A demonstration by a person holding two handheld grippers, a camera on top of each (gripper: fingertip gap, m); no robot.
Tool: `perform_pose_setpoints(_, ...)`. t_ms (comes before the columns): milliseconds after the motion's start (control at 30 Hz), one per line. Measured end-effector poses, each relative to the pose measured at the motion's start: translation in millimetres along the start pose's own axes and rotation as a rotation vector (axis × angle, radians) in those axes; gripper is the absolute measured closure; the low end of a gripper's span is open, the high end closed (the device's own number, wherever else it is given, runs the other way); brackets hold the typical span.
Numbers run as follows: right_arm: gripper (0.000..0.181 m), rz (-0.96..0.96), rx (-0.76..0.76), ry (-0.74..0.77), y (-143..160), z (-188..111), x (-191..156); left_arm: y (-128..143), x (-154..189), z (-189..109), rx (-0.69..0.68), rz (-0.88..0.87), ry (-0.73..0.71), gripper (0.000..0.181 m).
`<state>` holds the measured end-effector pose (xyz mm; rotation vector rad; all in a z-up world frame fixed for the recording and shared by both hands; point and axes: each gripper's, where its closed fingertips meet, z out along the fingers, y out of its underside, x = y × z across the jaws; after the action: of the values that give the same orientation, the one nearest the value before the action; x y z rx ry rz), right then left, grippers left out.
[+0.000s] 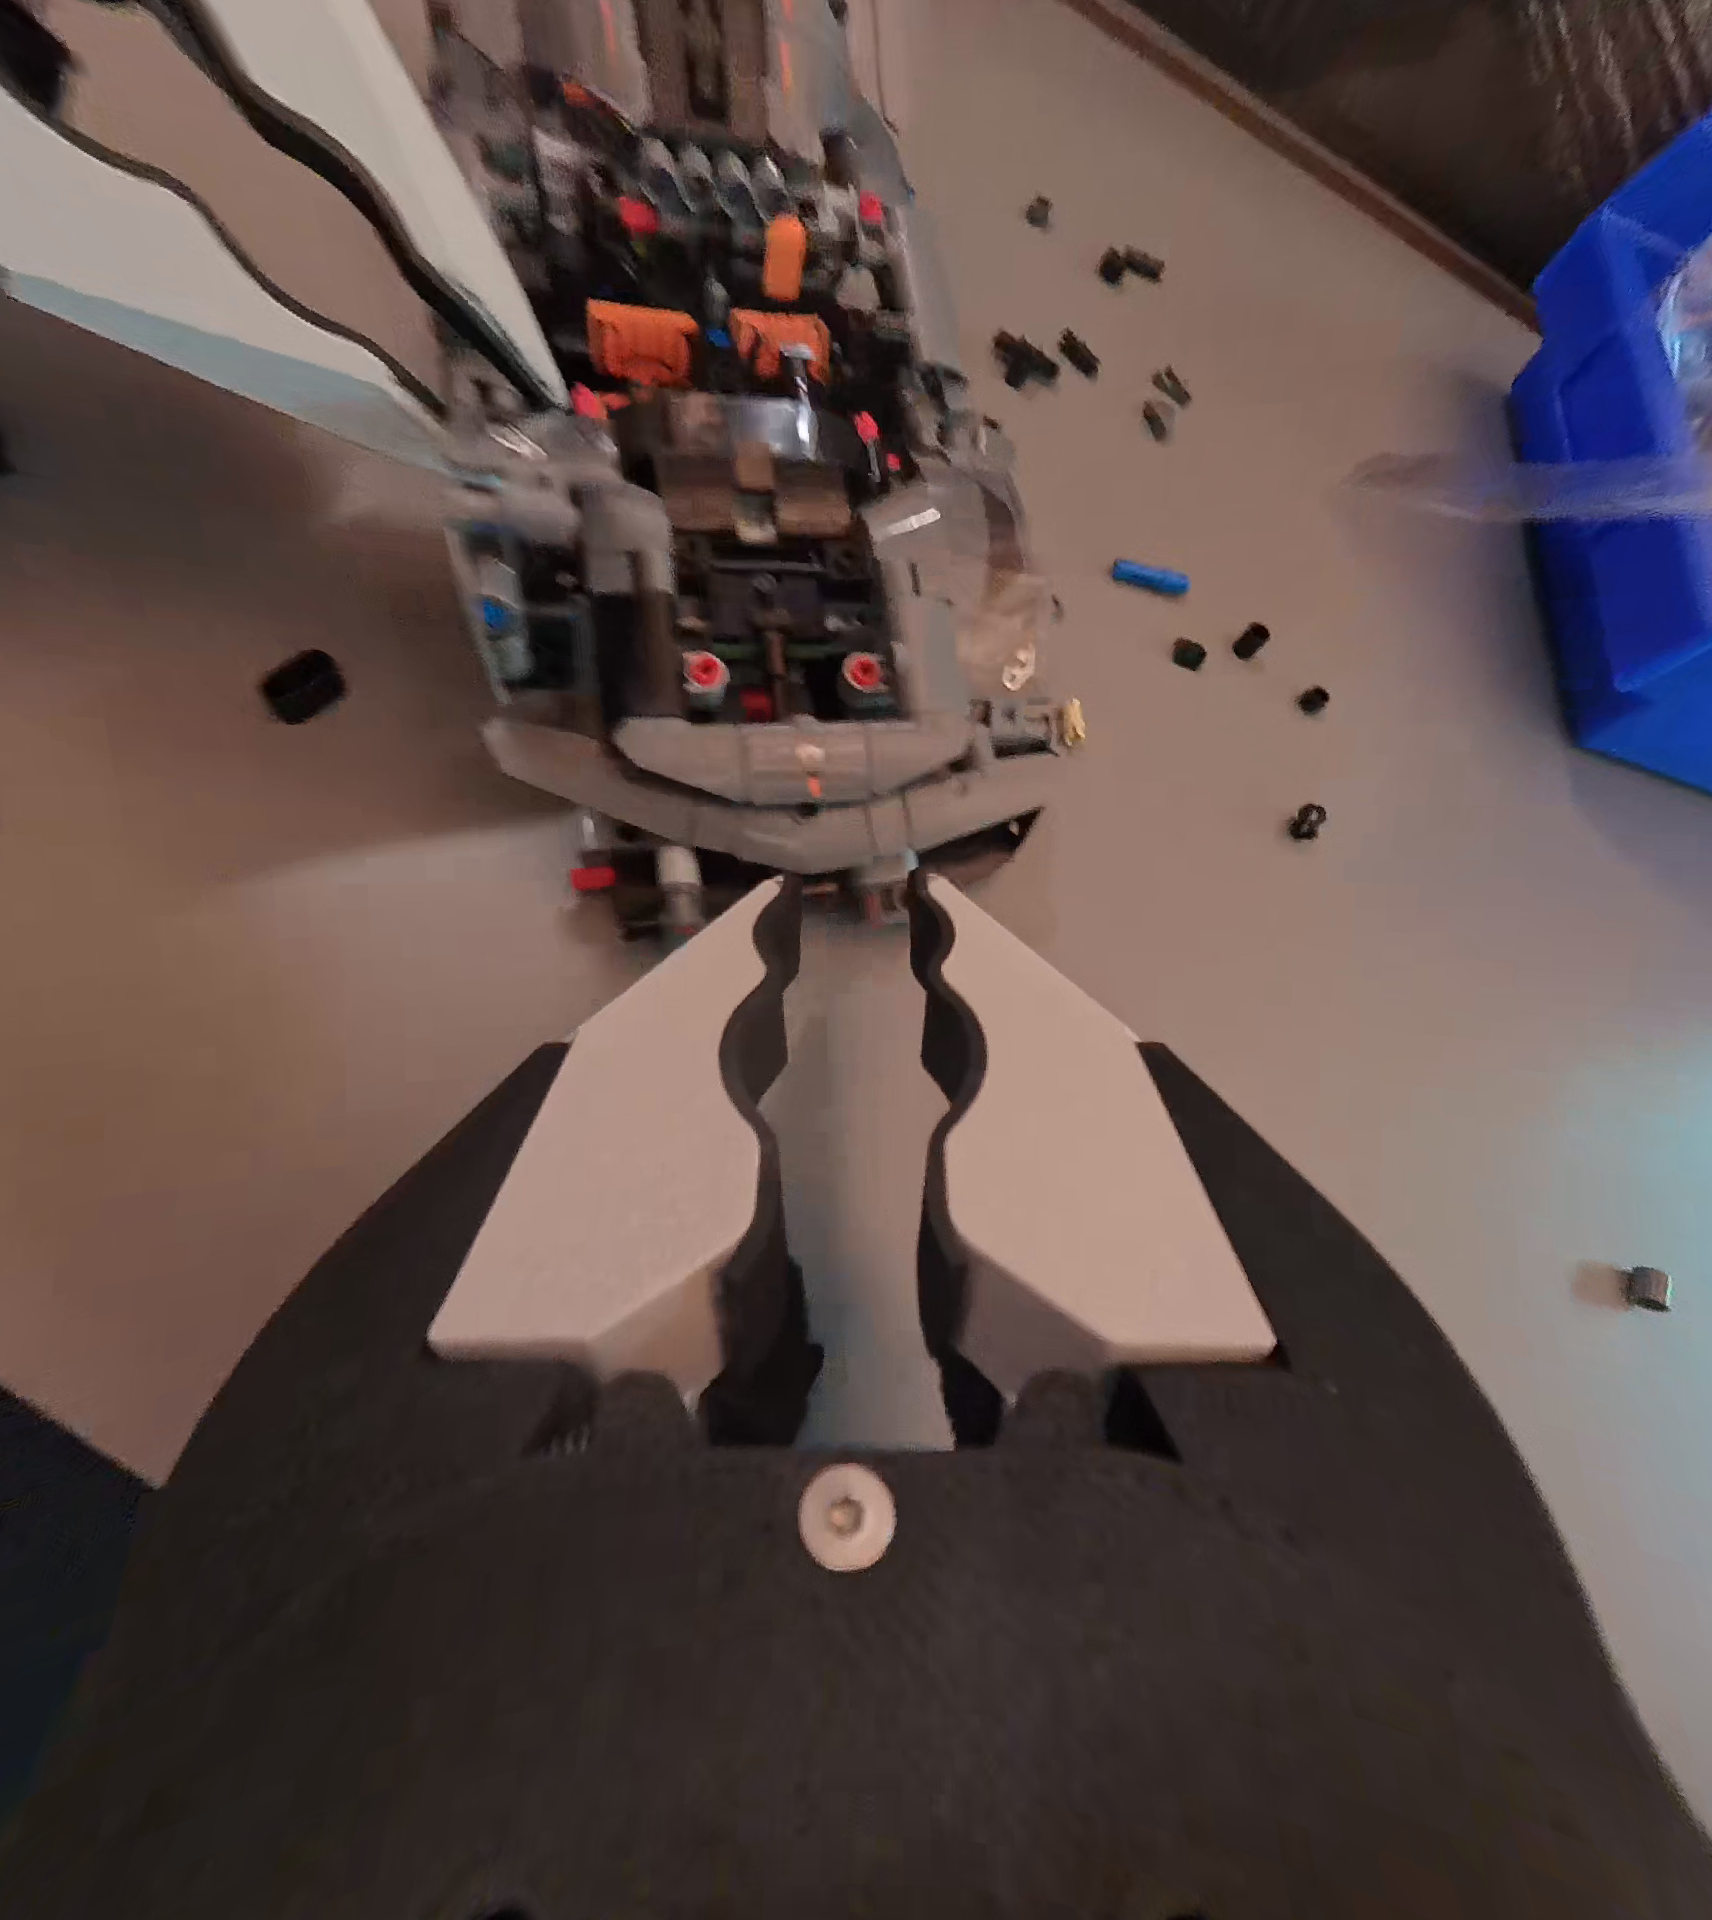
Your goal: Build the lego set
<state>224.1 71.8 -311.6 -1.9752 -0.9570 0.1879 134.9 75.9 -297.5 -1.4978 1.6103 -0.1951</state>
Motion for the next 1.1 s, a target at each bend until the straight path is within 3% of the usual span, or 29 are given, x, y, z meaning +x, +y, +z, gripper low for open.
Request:
perform_pose_setpoints(33, 0.162, -0.011, 0.014, -0.001, -6.4, -4.1, -4.4, -1.1, 0.2, 1.1, 0.003, 0.017, 0.007, 0.171)
perform_pose_setpoints(267, 0.169, -0.053, 0.066, -0.094, -44.6, -14.7, -40.1, -9.8, 1.4, 10.5, -0.001, 0.122, 0.039, 0.171)
perform_pose_setpoints(600, 0.178, 0.048, 0.008, -0.141, -40.9, -9.8, -35.3, -13.2, 1.6, 15.3, 0.004, 0.133, 0.098, 0.171)
perform_pose_setpoints(733, 0.171, 0.095, 0.009, -0.198, -41.9, -11.0, -37.7, -13.0, 1.6, 15.2, 0.011, 0.132, 0.107, 0.171)
perform_pose_setpoints(1100, 0.178, 0.060, -0.030, -0.140, -42.6, -9.1, -29.2, -14.0, 0.1, 17.5, 0.023, 0.115, 0.106, 0.170)
